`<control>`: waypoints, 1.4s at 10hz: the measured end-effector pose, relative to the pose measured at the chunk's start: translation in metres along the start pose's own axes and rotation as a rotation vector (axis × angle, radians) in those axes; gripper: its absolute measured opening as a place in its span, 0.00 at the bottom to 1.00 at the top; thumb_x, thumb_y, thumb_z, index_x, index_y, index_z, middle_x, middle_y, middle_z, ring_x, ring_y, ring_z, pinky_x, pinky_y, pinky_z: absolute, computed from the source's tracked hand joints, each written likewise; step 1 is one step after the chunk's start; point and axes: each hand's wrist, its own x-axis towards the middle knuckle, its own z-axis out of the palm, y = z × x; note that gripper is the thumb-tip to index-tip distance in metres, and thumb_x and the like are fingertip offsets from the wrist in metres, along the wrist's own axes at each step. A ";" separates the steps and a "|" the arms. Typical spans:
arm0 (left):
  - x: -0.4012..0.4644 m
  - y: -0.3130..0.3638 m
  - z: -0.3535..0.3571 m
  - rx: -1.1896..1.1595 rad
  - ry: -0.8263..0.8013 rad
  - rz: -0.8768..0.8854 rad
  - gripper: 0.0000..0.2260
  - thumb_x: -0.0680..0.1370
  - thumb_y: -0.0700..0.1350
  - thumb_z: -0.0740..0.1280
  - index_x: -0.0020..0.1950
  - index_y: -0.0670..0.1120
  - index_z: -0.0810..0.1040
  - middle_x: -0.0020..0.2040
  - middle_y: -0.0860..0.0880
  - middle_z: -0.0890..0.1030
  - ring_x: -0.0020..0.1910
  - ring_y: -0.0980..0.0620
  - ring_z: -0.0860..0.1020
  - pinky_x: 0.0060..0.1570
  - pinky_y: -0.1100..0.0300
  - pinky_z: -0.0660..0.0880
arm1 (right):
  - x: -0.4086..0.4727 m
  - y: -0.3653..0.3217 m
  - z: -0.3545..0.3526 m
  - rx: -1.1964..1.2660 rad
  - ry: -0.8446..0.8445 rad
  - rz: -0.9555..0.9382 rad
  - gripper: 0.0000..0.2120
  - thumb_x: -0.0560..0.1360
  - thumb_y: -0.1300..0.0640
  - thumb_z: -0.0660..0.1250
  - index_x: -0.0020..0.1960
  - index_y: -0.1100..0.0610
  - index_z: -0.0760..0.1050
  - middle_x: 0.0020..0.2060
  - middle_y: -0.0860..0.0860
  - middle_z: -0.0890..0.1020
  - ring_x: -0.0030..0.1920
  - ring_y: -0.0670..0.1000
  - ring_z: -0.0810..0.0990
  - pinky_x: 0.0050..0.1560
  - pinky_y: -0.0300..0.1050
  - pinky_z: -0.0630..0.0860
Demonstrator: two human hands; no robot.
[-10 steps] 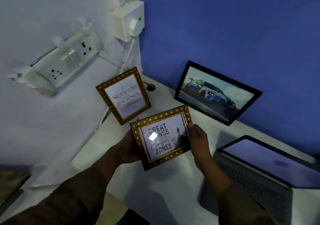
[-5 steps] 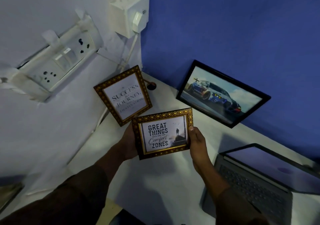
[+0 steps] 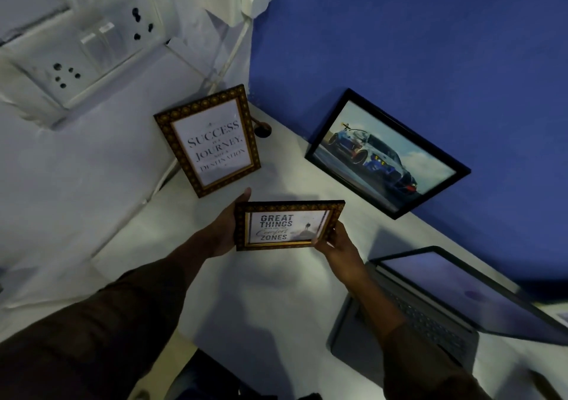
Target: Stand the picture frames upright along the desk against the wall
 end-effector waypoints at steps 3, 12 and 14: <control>0.016 -0.005 -0.009 0.192 0.115 0.012 0.30 0.82 0.66 0.49 0.62 0.48 0.83 0.62 0.43 0.85 0.62 0.42 0.83 0.69 0.44 0.73 | 0.013 -0.001 -0.001 -0.003 -0.009 0.068 0.30 0.76 0.51 0.73 0.75 0.43 0.66 0.64 0.49 0.79 0.59 0.49 0.78 0.57 0.45 0.71; -0.055 -0.055 -0.004 0.040 0.611 0.185 0.31 0.84 0.62 0.51 0.76 0.41 0.70 0.76 0.43 0.72 0.74 0.43 0.70 0.74 0.42 0.63 | -0.025 0.017 -0.002 0.091 0.018 0.028 0.33 0.78 0.41 0.69 0.78 0.45 0.62 0.72 0.55 0.74 0.62 0.52 0.76 0.56 0.43 0.69; -0.106 -0.099 0.007 0.049 0.604 0.252 0.31 0.84 0.62 0.50 0.77 0.42 0.69 0.77 0.44 0.70 0.75 0.43 0.69 0.74 0.43 0.62 | -0.061 0.042 0.003 0.091 0.016 0.004 0.32 0.78 0.39 0.66 0.78 0.45 0.61 0.74 0.56 0.72 0.70 0.57 0.74 0.60 0.45 0.69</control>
